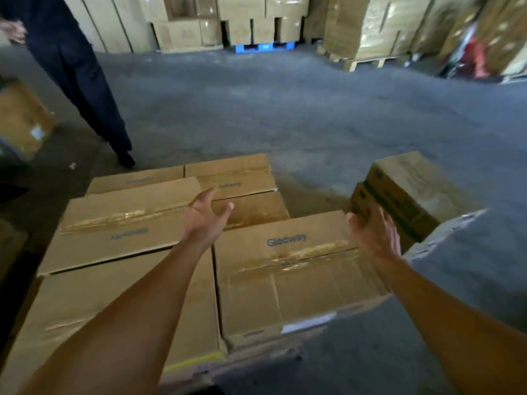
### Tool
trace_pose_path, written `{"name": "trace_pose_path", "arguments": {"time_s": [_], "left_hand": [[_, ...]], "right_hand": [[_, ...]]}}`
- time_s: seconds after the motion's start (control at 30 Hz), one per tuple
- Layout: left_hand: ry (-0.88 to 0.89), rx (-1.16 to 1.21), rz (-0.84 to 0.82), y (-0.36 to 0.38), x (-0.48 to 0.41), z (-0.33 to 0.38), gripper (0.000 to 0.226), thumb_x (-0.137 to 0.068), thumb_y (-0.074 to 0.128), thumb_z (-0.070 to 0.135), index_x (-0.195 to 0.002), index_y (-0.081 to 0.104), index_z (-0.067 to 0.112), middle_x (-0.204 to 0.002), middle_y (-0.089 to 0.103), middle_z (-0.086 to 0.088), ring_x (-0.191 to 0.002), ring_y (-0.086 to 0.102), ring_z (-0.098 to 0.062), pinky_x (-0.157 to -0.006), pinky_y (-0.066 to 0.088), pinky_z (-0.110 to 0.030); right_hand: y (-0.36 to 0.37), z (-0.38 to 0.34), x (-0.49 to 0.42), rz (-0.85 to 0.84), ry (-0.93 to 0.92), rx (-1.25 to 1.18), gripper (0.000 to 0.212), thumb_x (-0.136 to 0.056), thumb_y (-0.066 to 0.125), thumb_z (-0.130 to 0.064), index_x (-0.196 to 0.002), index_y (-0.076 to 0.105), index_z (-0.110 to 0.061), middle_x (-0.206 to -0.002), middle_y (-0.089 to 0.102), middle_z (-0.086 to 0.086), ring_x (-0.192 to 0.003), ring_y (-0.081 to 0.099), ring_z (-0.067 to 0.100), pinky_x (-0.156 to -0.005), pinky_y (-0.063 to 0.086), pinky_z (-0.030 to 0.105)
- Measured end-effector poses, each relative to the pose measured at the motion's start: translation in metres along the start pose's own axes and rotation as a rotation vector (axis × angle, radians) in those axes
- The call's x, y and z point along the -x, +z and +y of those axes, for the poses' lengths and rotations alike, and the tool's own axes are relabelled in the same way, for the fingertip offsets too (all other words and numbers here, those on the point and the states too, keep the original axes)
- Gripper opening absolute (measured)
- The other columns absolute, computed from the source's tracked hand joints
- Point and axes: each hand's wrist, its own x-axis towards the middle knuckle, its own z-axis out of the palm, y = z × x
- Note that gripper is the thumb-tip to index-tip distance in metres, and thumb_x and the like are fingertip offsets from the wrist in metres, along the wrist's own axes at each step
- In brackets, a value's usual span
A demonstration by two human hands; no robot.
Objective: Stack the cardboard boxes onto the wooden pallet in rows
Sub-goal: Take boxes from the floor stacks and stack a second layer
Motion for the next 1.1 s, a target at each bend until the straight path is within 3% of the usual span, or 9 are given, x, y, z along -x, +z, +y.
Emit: {"name": "trace_pose_path", "arguments": {"time_s": [0.2, 0.37, 0.6, 0.73, 0.87, 1.1], "left_hand": [[0.216, 0.057, -0.189, 0.1, 0.057, 0.168, 0.067, -0.091, 0.061, 0.056, -0.149, 0.043, 0.027, -0.15, 0.05, -0.008, -0.135, 0.049, -0.031, -0.106, 0.042, -0.041], [0.371, 0.083, -0.31, 0.168, 0.082, 0.282, 0.068, -0.088, 0.065, 0.054, -0.146, 0.05, 0.023, -0.146, 0.054, -0.01, -0.134, 0.05, -0.03, -0.109, 0.038, -0.035], [0.501, 0.098, -0.353, 0.239, 0.046, 0.374, 0.069, -0.088, 0.068, 0.048, -0.145, 0.05, 0.016, -0.147, 0.053, -0.01, -0.135, 0.05, -0.027, -0.11, 0.039, -0.039], [0.494, 0.09, -0.357, 0.289, 0.0, 0.405, 0.07, -0.087, 0.068, 0.05, -0.145, 0.05, 0.016, -0.143, 0.058, -0.009, -0.132, 0.053, -0.028, -0.107, 0.042, -0.041], [0.501, 0.072, -0.464, 0.339, -0.039, 0.437, 0.07, -0.088, 0.07, 0.047, -0.145, 0.05, 0.011, -0.141, 0.059, -0.012, -0.129, 0.055, -0.028, -0.105, 0.042, -0.035], [0.507, 0.039, -0.554, 0.421, -0.096, 0.485, 0.074, -0.087, 0.068, 0.052, -0.148, 0.046, 0.015, -0.146, 0.054, -0.011, -0.131, 0.053, -0.03, -0.107, 0.044, -0.043]], "right_hand": [[-0.146, 0.134, 0.003, 0.145, 0.206, -0.017, 0.056, -0.096, 0.057, -0.047, -0.136, 0.052, -0.008, -0.128, 0.059, 0.03, -0.116, 0.057, 0.046, -0.093, 0.046, 0.047], [-0.216, 0.199, -0.006, 0.248, 0.307, -0.055, 0.059, -0.097, 0.056, -0.049, -0.142, 0.047, -0.012, -0.138, 0.054, 0.024, -0.125, 0.053, 0.042, -0.1, 0.042, 0.046], [-0.236, 0.247, -0.068, 0.264, 0.374, -0.088, 0.067, -0.097, 0.052, -0.056, -0.15, 0.039, -0.017, -0.149, 0.048, 0.019, -0.132, 0.049, 0.039, -0.103, 0.04, 0.044], [-0.238, 0.27, -0.126, 0.267, 0.402, -0.087, 0.067, -0.097, 0.05, -0.058, -0.15, 0.036, -0.019, -0.149, 0.047, 0.017, -0.131, 0.049, 0.038, -0.101, 0.042, 0.044], [-0.238, 0.288, -0.18, 0.264, 0.469, -0.085, 0.072, -0.096, 0.048, -0.061, -0.152, 0.035, -0.017, -0.151, 0.045, 0.017, -0.133, 0.047, 0.037, -0.103, 0.04, 0.043], [-0.226, 0.326, -0.269, 0.195, 0.562, -0.068, 0.07, -0.097, 0.048, -0.059, -0.151, 0.035, -0.016, -0.153, 0.043, 0.015, -0.136, 0.045, 0.036, -0.104, 0.038, 0.042]]}}
